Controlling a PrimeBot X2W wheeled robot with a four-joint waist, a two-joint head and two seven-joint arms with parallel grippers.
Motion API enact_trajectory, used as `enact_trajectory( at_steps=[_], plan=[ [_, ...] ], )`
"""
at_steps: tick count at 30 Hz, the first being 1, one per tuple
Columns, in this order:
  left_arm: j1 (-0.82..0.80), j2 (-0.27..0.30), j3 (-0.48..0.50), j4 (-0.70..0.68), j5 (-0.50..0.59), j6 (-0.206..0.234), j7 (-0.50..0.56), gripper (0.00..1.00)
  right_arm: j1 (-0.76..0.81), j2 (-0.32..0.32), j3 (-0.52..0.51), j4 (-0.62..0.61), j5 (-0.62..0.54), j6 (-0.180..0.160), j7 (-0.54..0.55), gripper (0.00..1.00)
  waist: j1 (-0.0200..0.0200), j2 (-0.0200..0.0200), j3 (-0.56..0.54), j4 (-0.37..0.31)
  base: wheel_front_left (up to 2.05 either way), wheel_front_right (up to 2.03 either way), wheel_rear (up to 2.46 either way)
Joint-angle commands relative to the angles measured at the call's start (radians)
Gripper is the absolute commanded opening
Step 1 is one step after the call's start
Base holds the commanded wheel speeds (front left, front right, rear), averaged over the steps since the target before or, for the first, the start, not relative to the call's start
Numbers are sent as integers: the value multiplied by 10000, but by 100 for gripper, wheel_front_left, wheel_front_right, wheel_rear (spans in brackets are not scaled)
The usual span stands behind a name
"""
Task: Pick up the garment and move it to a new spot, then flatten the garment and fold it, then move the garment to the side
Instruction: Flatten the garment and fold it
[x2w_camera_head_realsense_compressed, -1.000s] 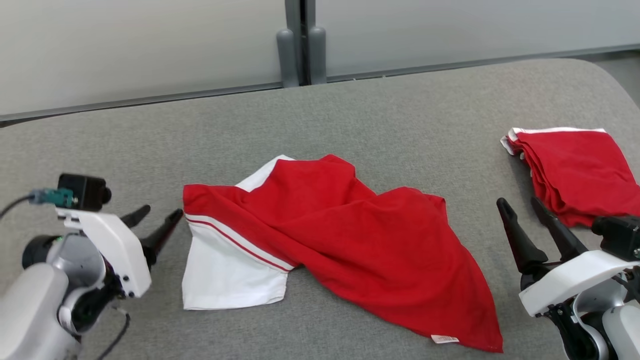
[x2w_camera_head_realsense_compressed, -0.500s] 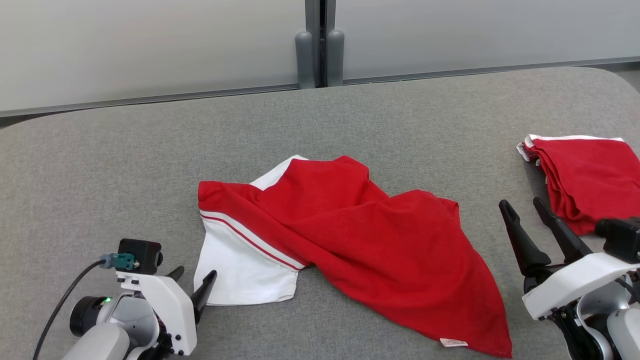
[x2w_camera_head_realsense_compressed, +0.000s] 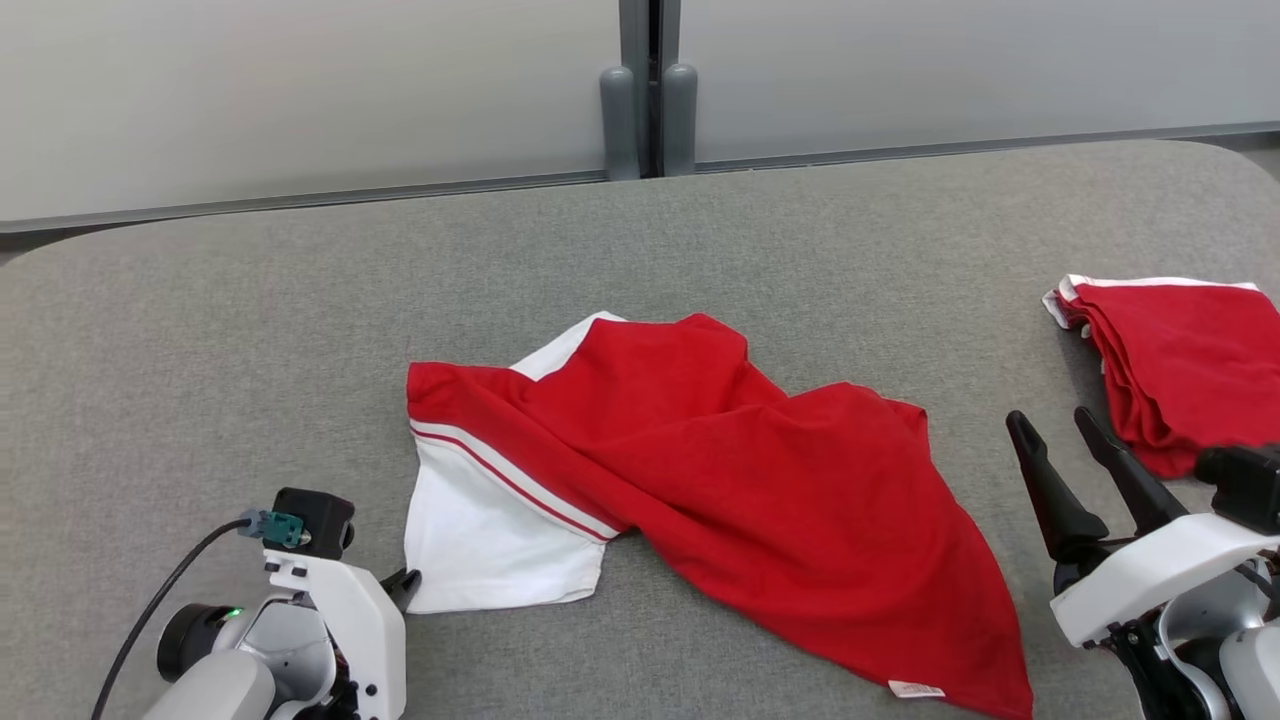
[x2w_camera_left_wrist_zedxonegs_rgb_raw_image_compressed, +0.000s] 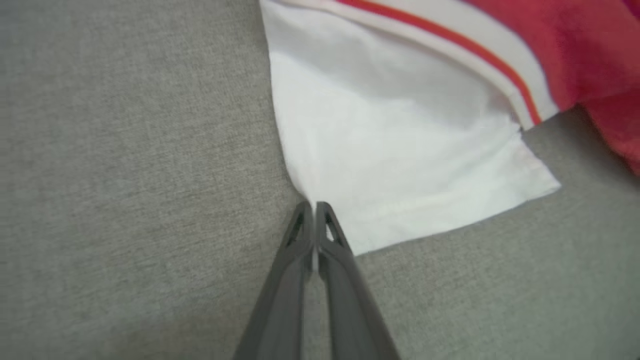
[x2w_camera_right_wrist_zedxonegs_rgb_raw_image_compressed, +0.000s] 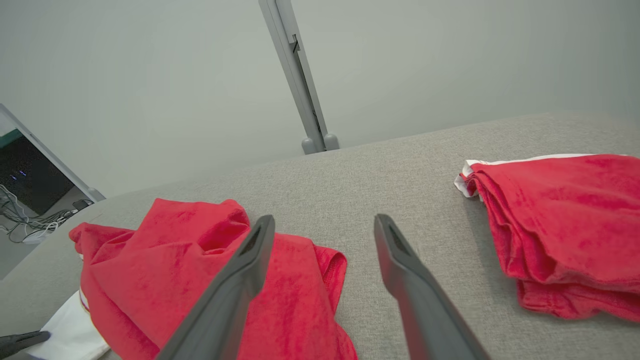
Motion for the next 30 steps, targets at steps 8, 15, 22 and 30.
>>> enact_trajectory(
  at_steps=[8,15,22,30],
  plan=[
    [671,428,-9,-1354,-196,254,401,0,186,-119,-383,61,-39,2,78,100,0,0,-296,718,0,0,0],
    [1994,1092,85,-3386,-550,1035,1028,0,340,-206,-815,51,-70,2,206,100,0,0,-524,1119,0,0,0],
    [2984,1503,156,-4474,-783,1683,1365,0,420,-269,-1144,27,-158,2,393,100,0,0,-592,1322,0,0,0],
    [3520,1451,80,-4348,-688,2097,1153,100,360,-288,-1432,-17,-324,2,547,100,0,0,-572,1307,0,0,0]
  ],
)
